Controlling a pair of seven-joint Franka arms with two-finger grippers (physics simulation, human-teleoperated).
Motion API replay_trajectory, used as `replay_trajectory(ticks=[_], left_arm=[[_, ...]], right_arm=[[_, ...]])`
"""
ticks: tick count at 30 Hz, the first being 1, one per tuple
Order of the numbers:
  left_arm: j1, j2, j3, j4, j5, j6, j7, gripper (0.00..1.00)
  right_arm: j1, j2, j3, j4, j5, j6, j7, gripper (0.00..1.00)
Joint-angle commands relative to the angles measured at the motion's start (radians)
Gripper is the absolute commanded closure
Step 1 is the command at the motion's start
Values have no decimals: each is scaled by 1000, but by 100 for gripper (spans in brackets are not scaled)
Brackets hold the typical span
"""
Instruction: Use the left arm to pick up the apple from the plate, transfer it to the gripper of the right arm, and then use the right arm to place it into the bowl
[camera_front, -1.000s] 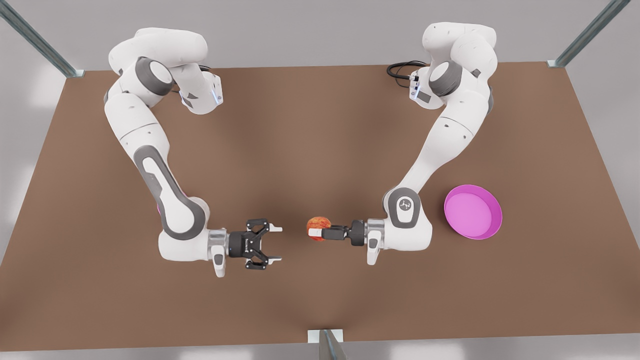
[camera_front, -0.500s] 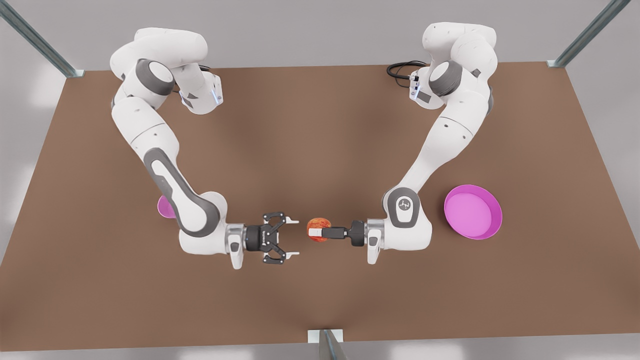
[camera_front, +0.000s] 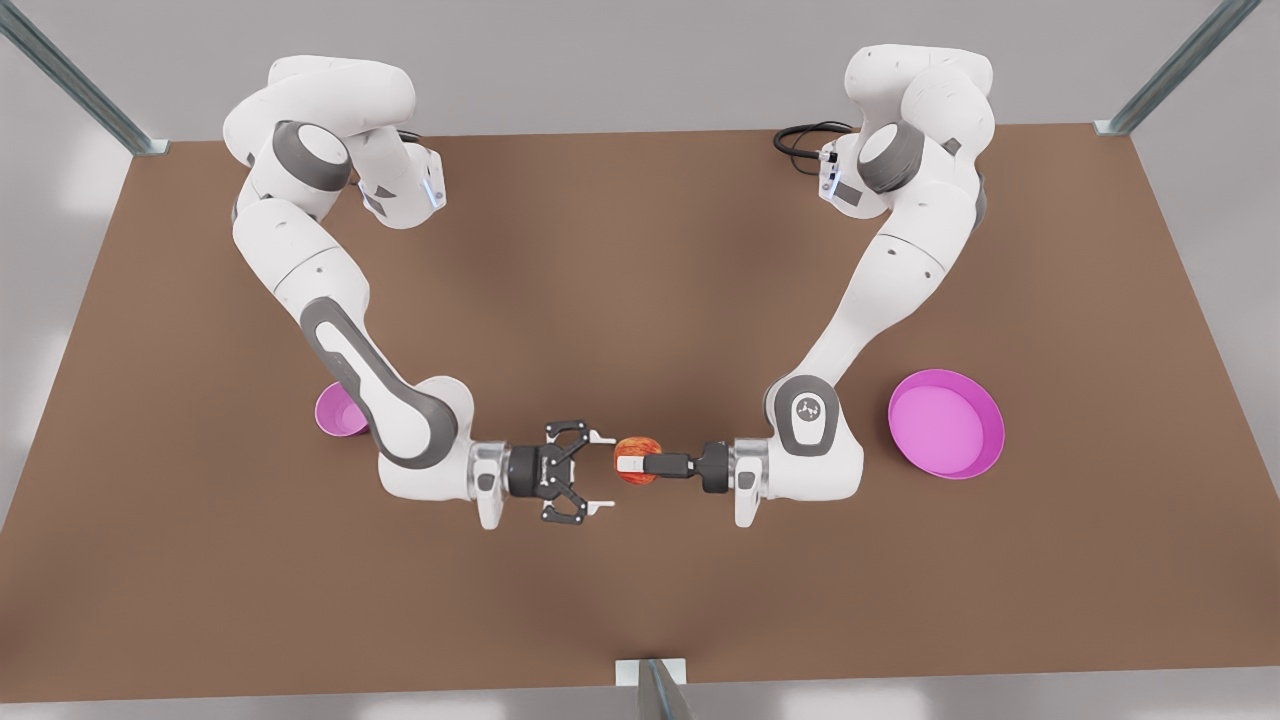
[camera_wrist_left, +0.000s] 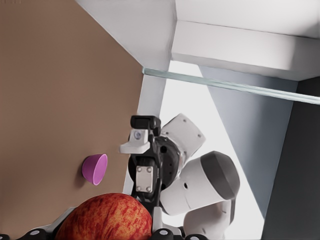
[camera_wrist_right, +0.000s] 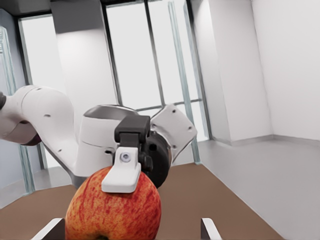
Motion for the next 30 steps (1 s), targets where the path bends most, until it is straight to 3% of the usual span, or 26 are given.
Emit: replay_trajectory(ticks=[1,27,28,30], left_arm=[[-1,-2,0,0,-4,-1,55,28],[-16,11,-3,6,-13,20,50,28],[-16,11,-3,6,-13,20,50,27],[-16,11,-3,6,-13,20,52,26]], right_arm=[[-2,-3,3,-6,7,6,-112,0],[48,7,18,-15,24,83,-113,0],[48,7,19,-15,24,83,-113,1],[48,7,19,-15,25,83,-112,24]])
